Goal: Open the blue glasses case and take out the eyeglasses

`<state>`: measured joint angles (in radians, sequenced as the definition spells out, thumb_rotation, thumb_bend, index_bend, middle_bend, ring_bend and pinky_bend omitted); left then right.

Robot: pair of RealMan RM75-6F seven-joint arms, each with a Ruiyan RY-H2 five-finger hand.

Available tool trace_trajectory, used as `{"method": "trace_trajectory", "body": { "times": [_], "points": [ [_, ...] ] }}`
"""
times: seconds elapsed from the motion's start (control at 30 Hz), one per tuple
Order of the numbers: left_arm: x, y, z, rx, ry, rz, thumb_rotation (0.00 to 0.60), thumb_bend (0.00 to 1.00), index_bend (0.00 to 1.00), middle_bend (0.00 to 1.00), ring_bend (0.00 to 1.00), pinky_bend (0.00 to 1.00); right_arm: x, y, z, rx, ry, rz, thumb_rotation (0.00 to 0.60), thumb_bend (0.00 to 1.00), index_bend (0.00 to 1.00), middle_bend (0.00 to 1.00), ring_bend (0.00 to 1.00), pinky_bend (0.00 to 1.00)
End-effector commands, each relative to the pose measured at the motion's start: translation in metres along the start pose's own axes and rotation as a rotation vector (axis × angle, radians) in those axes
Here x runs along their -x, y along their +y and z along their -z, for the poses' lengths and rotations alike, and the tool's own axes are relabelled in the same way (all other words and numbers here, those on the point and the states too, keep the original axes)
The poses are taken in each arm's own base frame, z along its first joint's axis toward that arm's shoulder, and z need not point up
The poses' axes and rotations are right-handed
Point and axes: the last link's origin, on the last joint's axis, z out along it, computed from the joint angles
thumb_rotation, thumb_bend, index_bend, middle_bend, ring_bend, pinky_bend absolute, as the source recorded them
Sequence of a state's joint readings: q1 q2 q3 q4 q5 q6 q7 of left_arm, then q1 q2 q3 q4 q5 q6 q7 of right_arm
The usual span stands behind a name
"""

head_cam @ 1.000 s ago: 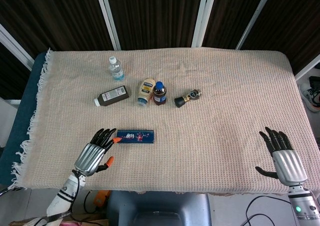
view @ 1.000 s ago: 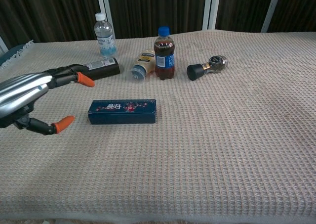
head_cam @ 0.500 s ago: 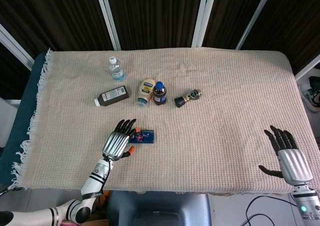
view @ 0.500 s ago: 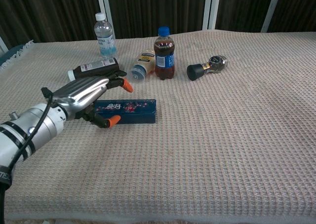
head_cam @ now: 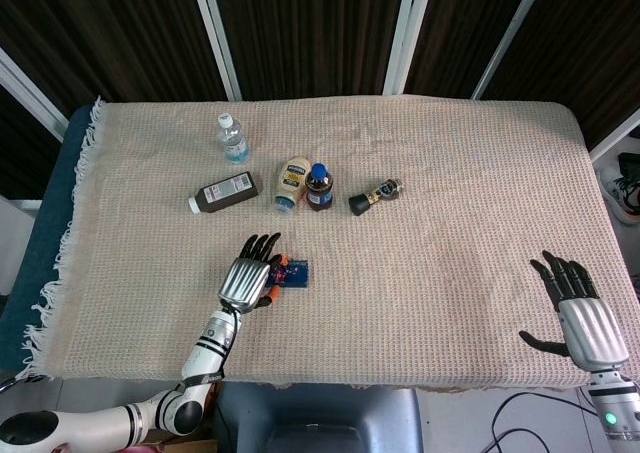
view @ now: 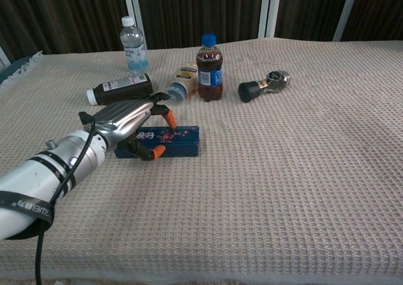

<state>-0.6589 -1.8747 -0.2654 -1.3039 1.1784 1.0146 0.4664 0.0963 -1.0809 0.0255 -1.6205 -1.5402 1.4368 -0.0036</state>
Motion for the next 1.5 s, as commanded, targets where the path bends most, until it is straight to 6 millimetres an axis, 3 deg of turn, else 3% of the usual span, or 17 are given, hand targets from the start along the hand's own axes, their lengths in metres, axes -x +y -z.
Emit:
{"method": "trace_trajectory", "body": {
  "times": [0.03,0.47,1.07,1.27,1.43,1.5],
  "points": [
    [0.0,0.0,-0.002,-0.006,-0.002,-0.004,0.6,0.36,0.35,0.0,0.0,0.0,0.0,0.0,0.0,-0.001,0.0,-0.001,0.6,0.19,0.0,0.0,0.0,0.0],
    [0.001,0.002,-0.001,-0.004,-0.006,-0.012,0.6,0.39,0.49,0.0,0.0,0.0,-0.002,0.001,0.001,-0.004,0.006,-0.007,0.6,0.19,0.0,0.0,0.0,0.0],
    [-0.009,0.004,-0.017,-0.022,0.021,0.014,0.6,0.47,0.55,0.05,0.0,0.0,-0.006,0.002,0.003,-0.007,0.011,-0.025,0.6,0.19,0.0,0.0,0.0,0.0],
    [-0.015,0.007,-0.047,-0.052,0.085,0.005,0.6,0.46,0.46,0.05,0.0,0.0,-0.006,0.004,0.003,-0.011,0.004,-0.029,0.6,0.19,0.0,0.0,0.0,0.0],
    [-0.016,0.004,-0.068,-0.095,0.128,-0.036,0.6,0.43,0.16,0.03,0.0,0.0,-0.005,0.004,0.002,-0.016,-0.012,-0.023,0.6,0.19,0.0,0.0,0.0,0.0],
    [-0.018,0.001,-0.07,-0.102,0.145,-0.044,0.6,0.42,0.09,0.01,0.0,0.0,-0.005,0.004,0.002,-0.015,-0.014,-0.022,0.6,0.19,0.0,0.0,0.0,0.0]
  ]
}}
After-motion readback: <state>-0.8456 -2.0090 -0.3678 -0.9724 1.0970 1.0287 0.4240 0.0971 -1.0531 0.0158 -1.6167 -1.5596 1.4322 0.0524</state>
